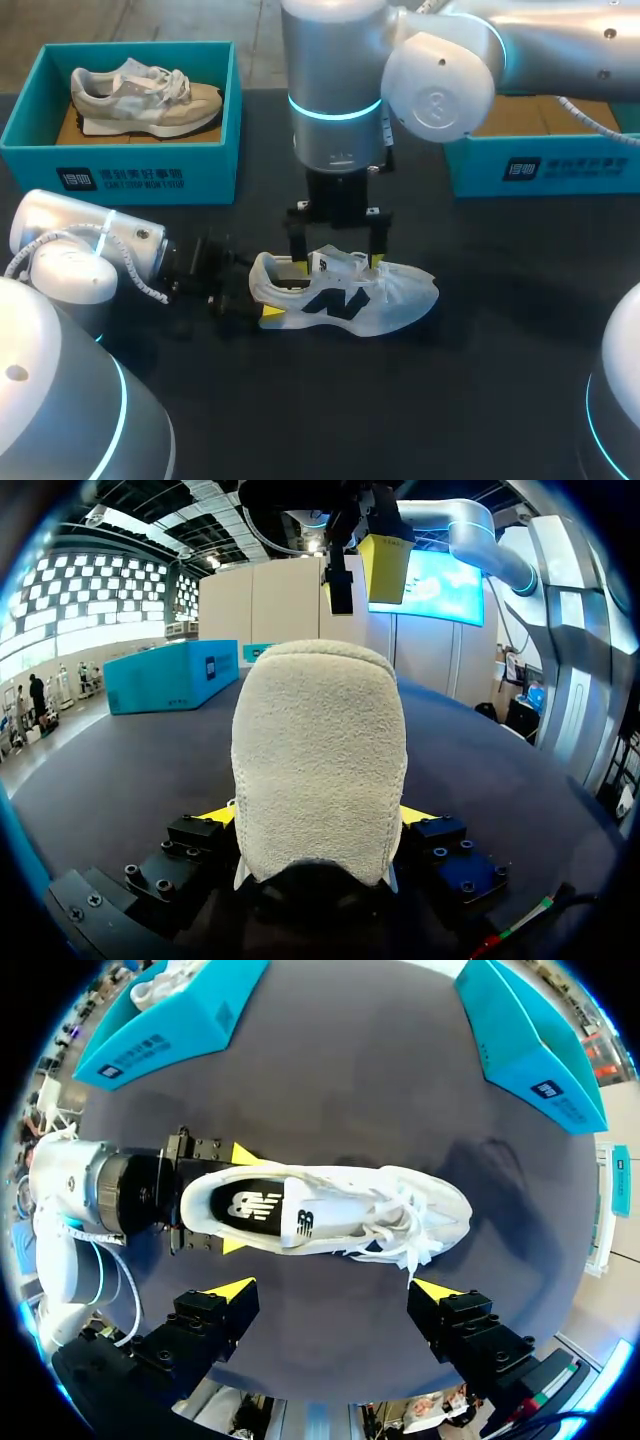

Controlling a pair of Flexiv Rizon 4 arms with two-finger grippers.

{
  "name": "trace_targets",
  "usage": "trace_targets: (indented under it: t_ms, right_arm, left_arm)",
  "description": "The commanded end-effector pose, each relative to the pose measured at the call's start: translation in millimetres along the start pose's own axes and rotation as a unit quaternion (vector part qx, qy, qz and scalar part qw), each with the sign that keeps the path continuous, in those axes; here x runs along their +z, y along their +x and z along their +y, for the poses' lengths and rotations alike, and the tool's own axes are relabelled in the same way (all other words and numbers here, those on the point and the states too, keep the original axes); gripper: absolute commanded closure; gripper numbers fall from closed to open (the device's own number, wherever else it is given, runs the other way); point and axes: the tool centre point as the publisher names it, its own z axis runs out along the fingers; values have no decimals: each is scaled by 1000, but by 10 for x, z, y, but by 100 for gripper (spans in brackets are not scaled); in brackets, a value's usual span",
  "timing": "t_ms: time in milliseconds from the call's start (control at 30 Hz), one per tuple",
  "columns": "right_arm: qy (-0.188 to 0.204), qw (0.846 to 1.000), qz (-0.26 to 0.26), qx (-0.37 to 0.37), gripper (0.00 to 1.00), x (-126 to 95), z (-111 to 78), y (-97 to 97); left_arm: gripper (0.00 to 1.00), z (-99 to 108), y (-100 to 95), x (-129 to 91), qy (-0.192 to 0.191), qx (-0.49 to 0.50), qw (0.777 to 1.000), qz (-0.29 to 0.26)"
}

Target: Take the shoe out of the shoebox, open the shoe tongue, remove and reinsert the insole, then place the shoe into the shoebox

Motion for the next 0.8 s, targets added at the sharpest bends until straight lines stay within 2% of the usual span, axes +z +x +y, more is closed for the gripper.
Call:
trace_targets:
  t_ms: [33, 600, 800]
  right_arm:
    - [0, 1000, 1, 0, 0, 8, -2, 0]
    - [0, 1000, 1, 0, 0, 8, -2, 0]
    - [-18, 1000, -3, 8, 0, 41, 140, -43]
  left_arm:
    - [100, 22, -7, 42, -1, 0, 1000, 0]
    - [100, 22, -7, 42, -1, 0, 1000, 0]
    - [100, 22, -7, 42, -1, 0, 1000, 0]
